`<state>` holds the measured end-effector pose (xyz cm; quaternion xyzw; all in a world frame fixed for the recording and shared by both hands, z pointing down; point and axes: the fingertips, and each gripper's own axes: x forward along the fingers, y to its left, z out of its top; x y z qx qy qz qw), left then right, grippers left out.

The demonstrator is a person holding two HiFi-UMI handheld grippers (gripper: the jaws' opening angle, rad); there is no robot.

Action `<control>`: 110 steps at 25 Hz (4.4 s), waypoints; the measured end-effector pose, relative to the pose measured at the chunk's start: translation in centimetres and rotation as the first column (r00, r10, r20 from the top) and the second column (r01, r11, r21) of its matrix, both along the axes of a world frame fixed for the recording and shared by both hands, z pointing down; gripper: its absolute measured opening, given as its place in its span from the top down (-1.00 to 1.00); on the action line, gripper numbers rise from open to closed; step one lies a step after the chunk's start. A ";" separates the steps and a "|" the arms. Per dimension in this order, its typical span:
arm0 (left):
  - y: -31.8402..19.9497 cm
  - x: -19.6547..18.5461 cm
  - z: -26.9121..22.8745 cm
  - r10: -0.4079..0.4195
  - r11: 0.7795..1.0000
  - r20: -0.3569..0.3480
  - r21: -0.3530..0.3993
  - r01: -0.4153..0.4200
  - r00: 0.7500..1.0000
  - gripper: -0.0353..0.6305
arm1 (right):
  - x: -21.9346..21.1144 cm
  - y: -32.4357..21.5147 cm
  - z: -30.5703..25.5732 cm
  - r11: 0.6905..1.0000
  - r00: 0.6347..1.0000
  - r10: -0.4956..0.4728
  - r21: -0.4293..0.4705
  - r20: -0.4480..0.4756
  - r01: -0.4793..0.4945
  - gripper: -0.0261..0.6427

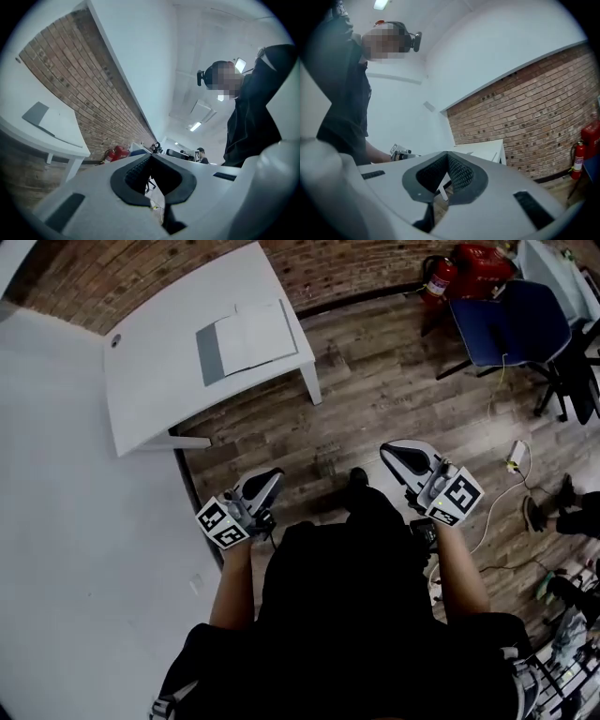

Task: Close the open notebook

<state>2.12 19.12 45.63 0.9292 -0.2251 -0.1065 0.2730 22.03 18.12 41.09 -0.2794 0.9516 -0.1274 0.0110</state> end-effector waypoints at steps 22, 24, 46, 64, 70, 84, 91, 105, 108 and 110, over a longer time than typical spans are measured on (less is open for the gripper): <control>-20.7 -11.5 5.9 -0.555 0.814 -0.073 -0.250 0.524 0.828 0.85 | -14.4 -33.8 0.8 0.872 0.867 -0.488 -0.113 -0.103 0.477 0.76; -22.2 -12.9 6.3 -0.612 0.773 -0.092 -0.278 0.570 0.786 0.85 | -17.3 -36.1 1.2 0.816 0.809 -0.573 -0.176 -0.128 0.550 0.61; -29.7 -13.7 15.1 -0.952 0.151 0.116 -0.623 0.767 0.282 0.51 | -34.7 -49.8 18.3 -0.013 -0.084 -0.995 -0.766 -0.054 0.642 0.34; -30.0 -15.1 18.3 -0.950 -0.057 0.245 -0.748 0.662 0.195 0.51 | -37.3 -49.0 22.2 -0.067 -0.226 -0.973 -0.872 -0.051 0.484 0.35; -30.5 -15.9 18.7 -0.954 -0.058 0.238 -0.742 0.668 0.183 0.51 | -37.4 -48.1 22.7 -0.074 -0.219 -0.975 -0.891 -0.029 0.448 0.49; -30.8 -14.9 16.1 -0.922 0.019 0.291 -0.625 0.781 0.255 0.53 | -36.3 -48.5 20.4 -0.060 -0.201 -0.977 -0.819 -0.068 0.570 0.74; -31.3 -11.4 13.8 -0.865 0.150 0.363 -0.474 0.868 0.347 0.60 | -33.9 -48.6 18.6 -0.091 -0.240 -0.965 -0.716 -0.110 0.692 0.78; -32.5 -5.5 12.4 -0.686 0.479 0.533 -0.183 0.858 0.496 0.61 | -29.0 -49.2 18.2 -0.278 -0.393 -0.782 -0.293 -0.484 0.915 0.81; -32.5 -3.9 12.8 -0.591 0.582 0.610 -0.131 0.803 0.528 0.61 | -27.8 -49.2 18.7 -0.355 -0.414 -0.694 -0.221 -0.589 0.909 0.82; -32.4 -2.8 13.6 -0.513 0.636 0.670 -0.124 0.762 0.537 0.58 | -27.2 -49.4 19.1 -0.417 -0.413 -0.611 -0.169 -0.675 0.893 0.82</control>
